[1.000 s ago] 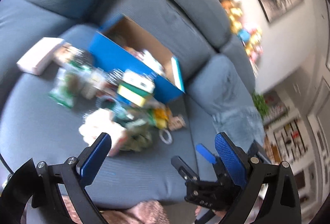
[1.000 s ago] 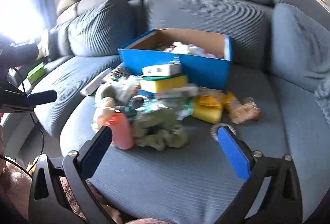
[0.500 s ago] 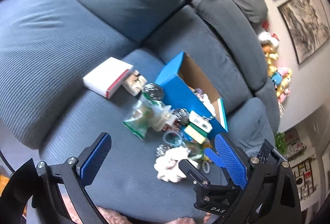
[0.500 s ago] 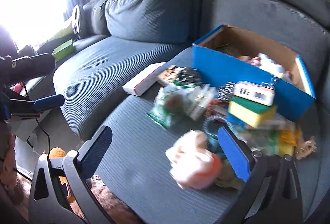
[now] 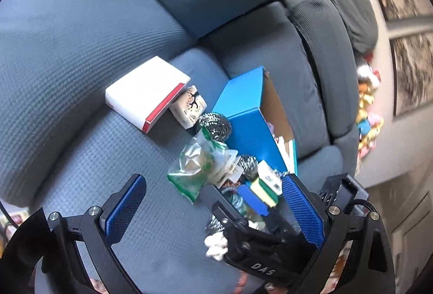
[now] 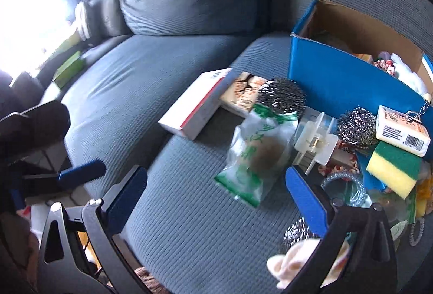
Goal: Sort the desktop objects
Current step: 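Move both open grippers to the green-and-white snack bag beside the box, then close both grippers around the green-and-white snack bag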
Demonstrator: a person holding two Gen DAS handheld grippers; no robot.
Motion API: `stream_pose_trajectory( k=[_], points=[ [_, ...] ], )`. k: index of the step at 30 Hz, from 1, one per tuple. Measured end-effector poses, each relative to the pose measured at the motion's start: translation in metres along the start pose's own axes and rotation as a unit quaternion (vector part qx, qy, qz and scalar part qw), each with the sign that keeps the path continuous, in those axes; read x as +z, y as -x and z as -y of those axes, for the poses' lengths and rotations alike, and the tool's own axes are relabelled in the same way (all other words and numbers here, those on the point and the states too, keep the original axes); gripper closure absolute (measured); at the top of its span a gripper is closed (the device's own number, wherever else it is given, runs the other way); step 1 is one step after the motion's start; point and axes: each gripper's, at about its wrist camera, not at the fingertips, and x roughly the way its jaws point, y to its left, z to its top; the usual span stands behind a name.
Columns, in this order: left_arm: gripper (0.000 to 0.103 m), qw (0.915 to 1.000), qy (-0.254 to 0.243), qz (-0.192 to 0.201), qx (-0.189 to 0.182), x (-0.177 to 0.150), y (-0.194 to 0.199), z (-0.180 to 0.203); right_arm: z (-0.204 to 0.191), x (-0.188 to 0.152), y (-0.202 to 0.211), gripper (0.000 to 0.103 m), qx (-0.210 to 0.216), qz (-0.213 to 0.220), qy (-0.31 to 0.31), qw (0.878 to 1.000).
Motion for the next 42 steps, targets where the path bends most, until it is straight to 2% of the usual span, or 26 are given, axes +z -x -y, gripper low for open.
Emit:
stream_pose_trajectory(
  k=[3,7,11,13,17,24,29,32,34,36,37,40,42],
  points=[
    [0.003,0.9998,0.003,-0.017,-0.011,0.007,-0.015,-0.007,0.007,0.002,-0.011,0.0,-0.007,-0.004,-0.023,1.0],
    [0.003,0.9994,0.016,-0.018,-0.027,0.011,-0.024,-0.016,0.011,0.002,-0.019,0.0,-0.025,-0.004,-0.037,0.999],
    [0.003,0.9942,0.029,-0.046,-0.093,0.011,-0.036,-0.02,0.011,0.003,-0.021,0.0,0.001,0.003,-0.048,0.999],
    [0.003,0.9925,0.04,-0.047,-0.106,0.011,-0.041,-0.025,0.009,0.004,-0.026,0.0,-0.005,0.001,-0.046,0.999],
    [0.003,0.9925,0.069,-0.038,-0.093,0.014,-0.047,-0.039,0.013,0.004,-0.036,0.0,-0.04,-0.002,-0.043,0.998],
    [0.004,0.9887,0.101,-0.042,-0.103,0.015,-0.058,-0.052,0.017,0.004,-0.054,0.0,-0.035,-0.009,-0.052,0.998],
    [0.016,0.9879,0.104,-0.051,-0.103,0.016,-0.068,-0.054,0.02,0.0,-0.064,0.001,-0.042,-0.017,-0.053,0.998],
    [0.017,0.9888,0.102,-0.056,-0.094,0.015,-0.073,-0.054,0.02,-0.002,-0.066,0.008,-0.043,-0.012,-0.052,0.998],
    [0.021,0.9886,0.101,-0.059,-0.095,0.015,-0.076,-0.054,0.019,-0.001,-0.067,0.02,-0.046,-0.01,-0.05,0.998],
    [0.026,0.9887,0.099,-0.063,-0.092,0.015,-0.079,-0.054,0.02,-0.003,-0.071,0.038,-0.049,-0.015,-0.049,0.998],
    [0.03,0.989,0.098,-0.065,-0.089,0.016,-0.08,-0.054,0.02,-0.004,-0.073,0.038,-0.048,-0.017,-0.048,0.998],
    [0.03,0.989,0.094,-0.075,-0.087,0.015,-0.086,-0.053,0.02,-0.006,-0.072,0.039,-0.051,-0.009,-0.043,0.998],
    [0.03,0.9895,0.09,-0.076,-0.084,0.014,-0.087,-0.051,0.022,-0.007,-0.07,0.043,-0.045,-0.003,-0.048,0.998]
  ],
)
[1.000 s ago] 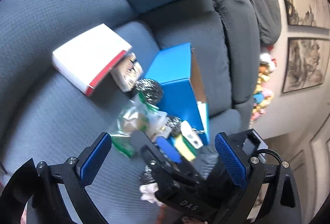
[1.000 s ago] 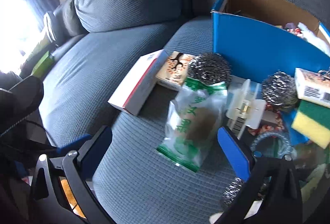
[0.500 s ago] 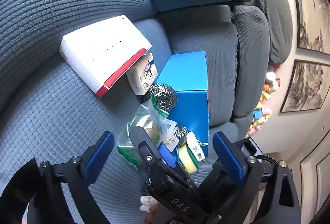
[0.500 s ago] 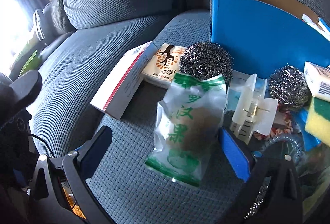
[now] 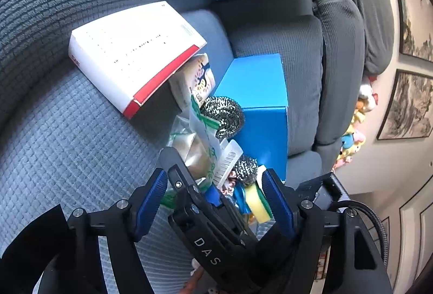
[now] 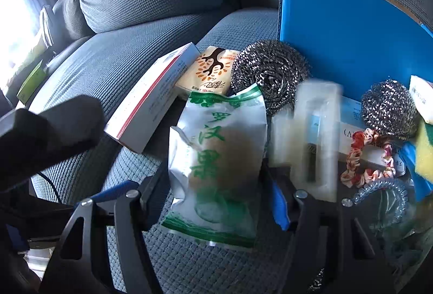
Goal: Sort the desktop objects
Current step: 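Close both grippers around the green-and-white snack bag, then lift the snack bag with both grippers off the sofa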
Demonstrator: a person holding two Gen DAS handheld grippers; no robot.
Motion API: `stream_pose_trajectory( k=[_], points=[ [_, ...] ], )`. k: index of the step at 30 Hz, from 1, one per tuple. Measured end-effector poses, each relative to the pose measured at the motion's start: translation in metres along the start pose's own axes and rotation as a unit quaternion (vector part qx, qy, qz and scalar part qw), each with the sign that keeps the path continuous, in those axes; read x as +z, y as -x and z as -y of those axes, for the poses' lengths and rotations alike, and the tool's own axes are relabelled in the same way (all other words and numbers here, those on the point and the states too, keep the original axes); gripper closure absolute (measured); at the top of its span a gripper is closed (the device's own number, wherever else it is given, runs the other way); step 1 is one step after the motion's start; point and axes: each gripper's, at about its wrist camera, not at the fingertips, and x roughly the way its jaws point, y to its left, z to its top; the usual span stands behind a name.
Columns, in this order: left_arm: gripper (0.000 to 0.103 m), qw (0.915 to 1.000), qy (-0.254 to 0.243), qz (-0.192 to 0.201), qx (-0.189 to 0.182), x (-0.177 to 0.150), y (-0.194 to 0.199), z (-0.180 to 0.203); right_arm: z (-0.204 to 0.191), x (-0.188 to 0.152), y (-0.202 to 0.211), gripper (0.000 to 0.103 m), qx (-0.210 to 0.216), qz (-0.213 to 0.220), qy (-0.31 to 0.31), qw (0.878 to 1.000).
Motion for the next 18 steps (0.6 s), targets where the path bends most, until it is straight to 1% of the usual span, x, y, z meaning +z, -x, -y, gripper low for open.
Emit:
stream_pose_trajectory(
  k=[3,6,7,12,15,18],
  points=[
    [0.03,0.9999,-0.01,0.005,0.003,-0.002,0.003,0.004,0.006,-0.002,0.005,0.046,0.015,0.004,-0.011,1.0],
    [0.03,0.9997,-0.018,0.018,0.006,-0.005,0.009,0.007,0.01,-0.004,0.01,0.048,0.047,0.001,-0.025,0.999],
    [0.03,0.9994,-0.023,0.024,0.012,-0.008,0.012,0.008,0.01,-0.005,0.012,0.048,0.053,0.003,-0.024,0.998],
    [0.03,0.9976,-0.05,0.036,0.031,-0.018,0.019,0.017,0.011,-0.011,0.034,0.048,0.069,0.024,-0.022,0.997],
    [0.03,0.9957,-0.067,0.049,0.04,-0.026,0.027,0.026,0.01,-0.014,0.053,0.048,0.069,0.045,-0.016,0.996],
    [0.03,0.995,-0.082,0.052,0.028,-0.035,0.032,0.035,0.007,-0.016,0.069,0.047,0.077,0.059,-0.01,0.995]
  ],
)
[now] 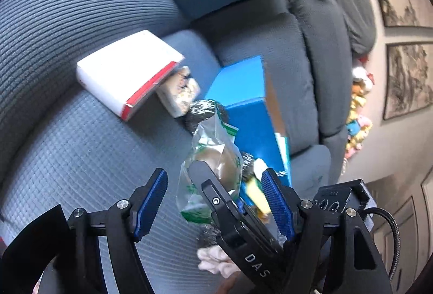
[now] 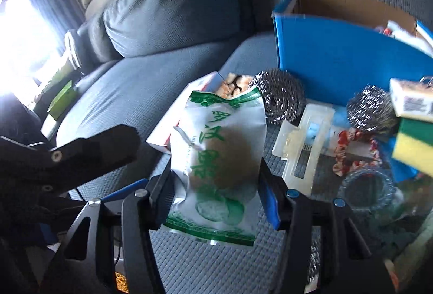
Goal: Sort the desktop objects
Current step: 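Lift the snack bag with both grippers off the sofa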
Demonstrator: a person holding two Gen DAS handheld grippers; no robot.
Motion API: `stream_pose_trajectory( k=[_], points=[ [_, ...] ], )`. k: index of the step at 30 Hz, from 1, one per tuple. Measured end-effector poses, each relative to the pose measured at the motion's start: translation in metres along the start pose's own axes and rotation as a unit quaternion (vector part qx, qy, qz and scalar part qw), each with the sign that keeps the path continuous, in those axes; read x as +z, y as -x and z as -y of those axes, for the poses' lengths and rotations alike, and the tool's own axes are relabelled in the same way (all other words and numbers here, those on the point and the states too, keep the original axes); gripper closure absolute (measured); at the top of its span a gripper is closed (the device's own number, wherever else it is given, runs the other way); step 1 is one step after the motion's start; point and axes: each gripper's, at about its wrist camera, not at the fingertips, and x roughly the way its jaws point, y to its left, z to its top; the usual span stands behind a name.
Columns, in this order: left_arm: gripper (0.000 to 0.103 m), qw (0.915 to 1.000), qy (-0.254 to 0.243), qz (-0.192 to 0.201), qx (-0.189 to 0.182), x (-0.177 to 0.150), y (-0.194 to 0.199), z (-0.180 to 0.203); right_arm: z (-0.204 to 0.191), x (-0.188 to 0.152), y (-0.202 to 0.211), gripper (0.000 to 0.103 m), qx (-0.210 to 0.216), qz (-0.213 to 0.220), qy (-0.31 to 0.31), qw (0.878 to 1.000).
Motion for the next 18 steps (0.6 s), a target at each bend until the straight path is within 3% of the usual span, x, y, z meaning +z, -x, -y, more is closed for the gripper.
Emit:
stream_pose_trajectory(
  k=[9,12,18],
  points=[
    [0.03,0.999,-0.043,0.003,-0.007,-0.011,0.007,0.032,-0.009,0.008,0.036,0.047,0.007,0.04,0.002,0.999],
    [0.048,0.9987,-0.051,0.0,-0.005,-0.012,0.007,0.04,-0.01,0.007,0.048,0.047,0.007,0.049,0.005,0.999],
    [0.048,0.9948,-0.102,-0.003,0.003,-0.02,0.008,0.074,-0.002,0.01,0.071,0.047,0.018,0.07,-0.008,0.997]
  ],
)
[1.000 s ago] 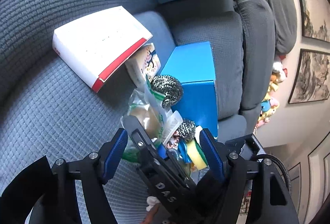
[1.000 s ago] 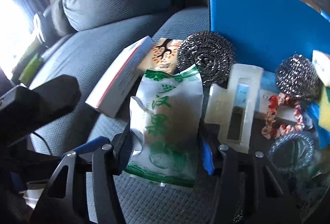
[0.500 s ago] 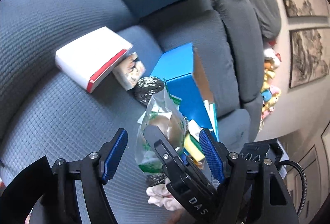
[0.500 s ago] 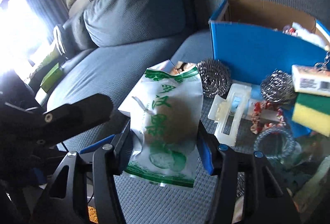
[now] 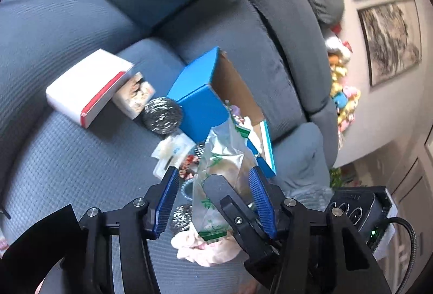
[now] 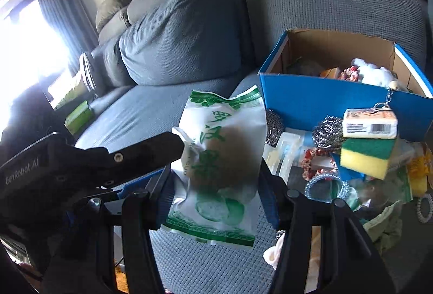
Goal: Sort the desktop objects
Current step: 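Lift the snack bag with both grippers off the sofa, then carry the snack bag with both grippers over the blue box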
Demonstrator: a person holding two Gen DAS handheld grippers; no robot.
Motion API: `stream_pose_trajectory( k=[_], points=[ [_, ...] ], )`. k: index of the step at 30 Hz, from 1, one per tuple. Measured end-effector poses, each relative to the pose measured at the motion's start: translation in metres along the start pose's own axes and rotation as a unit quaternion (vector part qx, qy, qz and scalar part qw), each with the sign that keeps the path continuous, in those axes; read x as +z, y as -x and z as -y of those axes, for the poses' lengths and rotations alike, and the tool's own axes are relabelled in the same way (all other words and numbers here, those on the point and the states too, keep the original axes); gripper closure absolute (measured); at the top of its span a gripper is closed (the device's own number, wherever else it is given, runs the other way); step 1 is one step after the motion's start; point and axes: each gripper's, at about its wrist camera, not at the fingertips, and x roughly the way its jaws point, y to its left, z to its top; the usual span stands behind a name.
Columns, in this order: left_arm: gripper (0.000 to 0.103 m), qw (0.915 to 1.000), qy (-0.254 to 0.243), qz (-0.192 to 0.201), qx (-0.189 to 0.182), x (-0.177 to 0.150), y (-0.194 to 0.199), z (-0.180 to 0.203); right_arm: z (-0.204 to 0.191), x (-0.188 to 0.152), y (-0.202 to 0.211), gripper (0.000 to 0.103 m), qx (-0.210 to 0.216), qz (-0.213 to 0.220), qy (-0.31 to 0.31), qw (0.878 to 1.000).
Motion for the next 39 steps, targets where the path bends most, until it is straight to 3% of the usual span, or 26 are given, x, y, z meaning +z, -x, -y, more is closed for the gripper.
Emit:
stream_pose_trajectory(
  k=[4,14,30,39],
  points=[
    [0.048,0.9991,-0.041,-0.009,-0.008,-0.004,-0.002,0.03,0.002,0.007,0.021,0.047,0.017,0.025,-0.012,0.999],
    [0.048,0.994,-0.105,-0.019,-0.021,-0.013,-0.003,0.088,0.016,0.019,0.074,0.047,0.007,0.073,-0.02,0.997],
    [0.048,0.9872,-0.153,-0.018,-0.042,-0.016,0.01,0.146,0.018,0.038,0.131,0.047,0.0,0.126,-0.015,0.992],
    [0.048,0.9804,-0.191,-0.024,-0.043,-0.007,-0.006,0.181,0.035,0.057,0.145,0.047,-0.003,0.158,-0.029,0.987]
  ],
)
